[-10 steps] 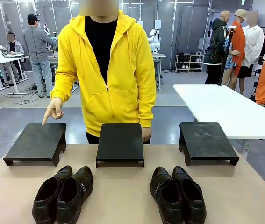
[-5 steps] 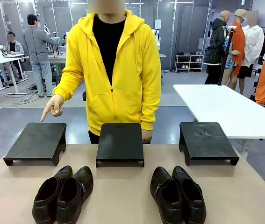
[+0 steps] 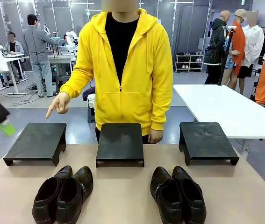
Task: Place the shoes on the stand as instructed by the person.
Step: Pick up one pair of Shoes and place it on the Shoes Stand indicated by the person.
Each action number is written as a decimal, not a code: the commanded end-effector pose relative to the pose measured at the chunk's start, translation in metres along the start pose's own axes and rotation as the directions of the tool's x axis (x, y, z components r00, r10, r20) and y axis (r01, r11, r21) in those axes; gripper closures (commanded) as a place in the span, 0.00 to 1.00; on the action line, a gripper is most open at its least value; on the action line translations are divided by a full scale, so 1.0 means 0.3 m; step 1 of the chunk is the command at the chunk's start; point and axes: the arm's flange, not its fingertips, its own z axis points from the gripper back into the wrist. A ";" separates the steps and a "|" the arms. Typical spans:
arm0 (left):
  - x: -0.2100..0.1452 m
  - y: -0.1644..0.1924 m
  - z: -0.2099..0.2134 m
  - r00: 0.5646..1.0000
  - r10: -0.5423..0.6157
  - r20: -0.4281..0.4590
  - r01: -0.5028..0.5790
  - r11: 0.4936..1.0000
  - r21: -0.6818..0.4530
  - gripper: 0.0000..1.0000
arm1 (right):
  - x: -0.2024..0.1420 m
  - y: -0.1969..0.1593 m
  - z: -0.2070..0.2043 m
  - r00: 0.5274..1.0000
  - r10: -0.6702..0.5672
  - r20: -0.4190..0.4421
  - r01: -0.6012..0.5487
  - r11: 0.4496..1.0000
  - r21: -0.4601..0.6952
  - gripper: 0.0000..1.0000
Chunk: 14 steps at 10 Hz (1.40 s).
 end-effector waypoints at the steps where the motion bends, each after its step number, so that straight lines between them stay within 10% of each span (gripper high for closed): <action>1: 0.016 -0.062 -0.101 0.992 0.124 -0.037 -0.119 0.984 0.131 0.00 | -0.001 0.008 0.002 1.000 0.012 0.003 -0.012 1.000 0.012 0.00; 14: -0.048 -0.162 -0.727 0.950 0.313 0.020 -0.311 0.930 0.196 0.00 | -0.001 0.008 0.002 1.000 0.012 0.003 -0.012 1.000 0.012 0.00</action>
